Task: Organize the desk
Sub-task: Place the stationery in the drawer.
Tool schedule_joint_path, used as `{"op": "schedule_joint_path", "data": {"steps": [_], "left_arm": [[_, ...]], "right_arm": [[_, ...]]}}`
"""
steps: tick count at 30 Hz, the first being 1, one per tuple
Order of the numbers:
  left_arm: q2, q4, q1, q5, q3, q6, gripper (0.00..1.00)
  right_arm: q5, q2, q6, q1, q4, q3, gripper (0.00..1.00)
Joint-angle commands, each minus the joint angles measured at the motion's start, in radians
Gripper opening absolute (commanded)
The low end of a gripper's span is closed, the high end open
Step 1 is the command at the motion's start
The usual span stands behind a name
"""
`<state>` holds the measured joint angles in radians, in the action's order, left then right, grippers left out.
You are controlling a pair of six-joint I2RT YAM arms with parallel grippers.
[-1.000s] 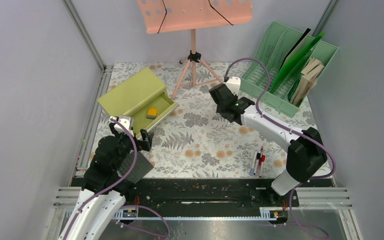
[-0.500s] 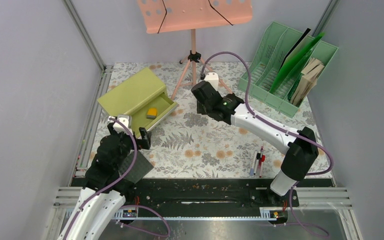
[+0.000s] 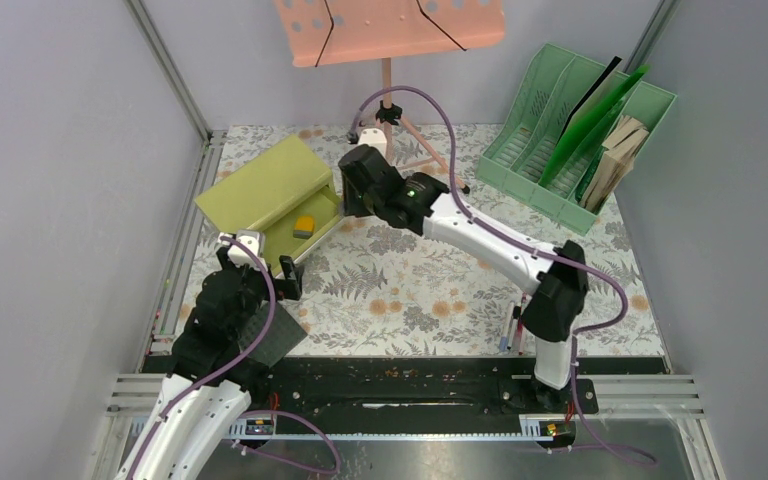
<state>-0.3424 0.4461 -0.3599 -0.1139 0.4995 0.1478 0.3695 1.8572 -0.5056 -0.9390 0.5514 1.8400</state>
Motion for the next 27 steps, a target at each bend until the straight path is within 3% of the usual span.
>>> {"op": "schedule_joint_path", "data": {"steps": [1,11,25,27], "left_arm": [[0.001,-0.066,-0.004,0.016,-0.003,-0.01,0.99],[0.001,-0.071,-0.005,0.036,-0.006,-0.023,0.99],[-0.005,-0.074,-0.005,0.047,-0.01,-0.021,0.99],[-0.006,-0.075,-0.004,0.057,-0.01,-0.023,0.99]], "right_arm": [[-0.053,0.094,-0.011,-0.021,0.001,0.171,0.0],[-0.144,0.382,-0.035,-0.024,0.141,0.582,0.0],[-0.131,0.43,-0.044,-0.023,0.099,0.525,0.0],[-0.133,0.437,-0.039,-0.023,0.096,0.527,0.05]]}}
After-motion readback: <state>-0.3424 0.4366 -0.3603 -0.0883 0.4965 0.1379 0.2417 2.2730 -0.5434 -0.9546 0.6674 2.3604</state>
